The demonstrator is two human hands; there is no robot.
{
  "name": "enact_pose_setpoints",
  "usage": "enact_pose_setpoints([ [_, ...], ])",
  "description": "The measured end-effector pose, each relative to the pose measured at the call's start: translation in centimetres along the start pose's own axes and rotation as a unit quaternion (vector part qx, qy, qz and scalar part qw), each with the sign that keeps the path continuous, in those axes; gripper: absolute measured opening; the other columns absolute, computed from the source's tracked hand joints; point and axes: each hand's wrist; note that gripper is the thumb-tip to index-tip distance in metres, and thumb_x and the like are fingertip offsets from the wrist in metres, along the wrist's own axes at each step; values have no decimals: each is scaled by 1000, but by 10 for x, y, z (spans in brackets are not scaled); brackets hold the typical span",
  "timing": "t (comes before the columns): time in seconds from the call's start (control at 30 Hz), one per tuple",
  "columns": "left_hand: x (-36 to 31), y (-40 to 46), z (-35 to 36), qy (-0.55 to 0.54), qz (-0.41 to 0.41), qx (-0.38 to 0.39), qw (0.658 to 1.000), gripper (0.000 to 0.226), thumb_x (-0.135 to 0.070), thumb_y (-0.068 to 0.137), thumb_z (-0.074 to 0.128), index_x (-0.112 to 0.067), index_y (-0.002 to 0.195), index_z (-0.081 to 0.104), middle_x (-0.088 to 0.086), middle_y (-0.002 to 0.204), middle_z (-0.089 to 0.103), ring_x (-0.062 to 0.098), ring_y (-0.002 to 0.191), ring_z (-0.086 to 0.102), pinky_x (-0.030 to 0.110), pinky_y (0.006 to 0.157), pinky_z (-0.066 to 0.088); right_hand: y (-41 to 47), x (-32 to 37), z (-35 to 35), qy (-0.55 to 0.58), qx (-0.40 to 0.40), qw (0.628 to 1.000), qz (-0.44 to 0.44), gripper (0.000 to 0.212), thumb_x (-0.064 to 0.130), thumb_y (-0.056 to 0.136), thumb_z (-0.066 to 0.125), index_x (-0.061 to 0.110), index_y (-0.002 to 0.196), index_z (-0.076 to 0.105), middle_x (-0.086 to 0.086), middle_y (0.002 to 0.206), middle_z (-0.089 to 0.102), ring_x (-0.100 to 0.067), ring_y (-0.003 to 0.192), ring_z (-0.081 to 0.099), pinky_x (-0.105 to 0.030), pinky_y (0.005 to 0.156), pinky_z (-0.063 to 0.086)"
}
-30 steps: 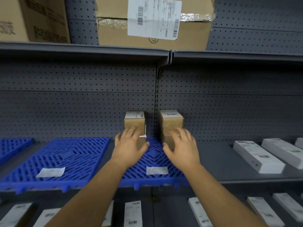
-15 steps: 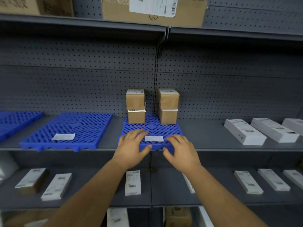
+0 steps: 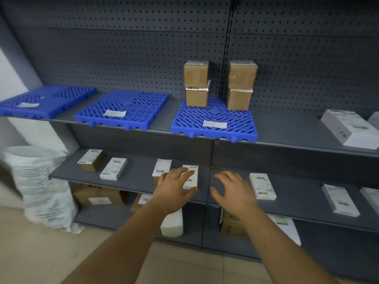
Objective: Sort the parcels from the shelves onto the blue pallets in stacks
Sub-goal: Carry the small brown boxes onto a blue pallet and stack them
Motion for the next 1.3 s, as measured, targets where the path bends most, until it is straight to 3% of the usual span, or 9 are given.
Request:
enact_pose_setpoints([
  [0.27,43,-27,-10,1,-35,-3,999,56,-54,92,46,-35,143,33,-12,150,30,11,138,22,37,110,14,12,58,26,28,24,998,-41,53,52,91,50,26,138,46,7,137,46,-17,125,40,-35,98,38],
  [0.53,147,-35,-20,-18,-24,-4,1000,53,-58,88,44,-39,138,39,-12,144,39,12,135,29,39,109,19,54,145,71,26,61,996,-66,62,58,89,48,29,143,41,7,142,42,-16,132,35,-35,106,32],
  [0.63,190,-36,-30,-10,-23,5,1000,63,-65,83,31,-36,138,41,-9,144,40,16,134,32,41,108,22,70,186,87,17,65,995,-73,74,73,82,29,32,141,41,6,142,42,-17,132,34,-39,110,26],
  [0.7,217,-35,-33,-6,-32,19,999,59,-61,87,38,-34,140,39,-9,147,37,17,136,29,41,109,20,80,206,101,17,65,995,-72,78,76,79,22,33,141,41,6,141,42,-18,132,34,-41,111,25],
  [0.83,258,-32,-33,-17,-40,36,998,61,-59,87,42,-34,142,38,-8,149,34,16,138,26,41,110,18,95,230,131,12,77,995,-61,65,65,86,40,35,143,37,11,144,39,-16,133,32,-42,110,27],
  [1.0,290,-25,-22,-26,-53,68,996,71,-69,80,31,-34,142,37,-8,150,33,16,139,24,41,112,15,113,242,162,10,97,995,-34,66,61,85,42,30,143,39,4,146,40,-20,132,35,-44,107,30],
  [1.13,316,-16,7,-28,-53,99,993,61,-61,88,42,-34,142,36,-8,150,32,16,139,23,43,112,17,132,237,194,9,120,993,-16,63,58,88,45,28,143,39,2,145,40,-21,132,35,-42,107,30],
  [1.3,335,8,30,-41,-63,124,989,70,-67,80,32,-34,142,36,-8,149,33,15,138,25,43,112,18,164,225,225,8,127,992,11,62,56,89,46,28,144,39,3,146,39,-20,133,33,-41,109,28],
])
Point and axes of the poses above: each hand's wrist, its own y-axis towards the middle knuckle, its own z-axis out of the palm, x = y × z
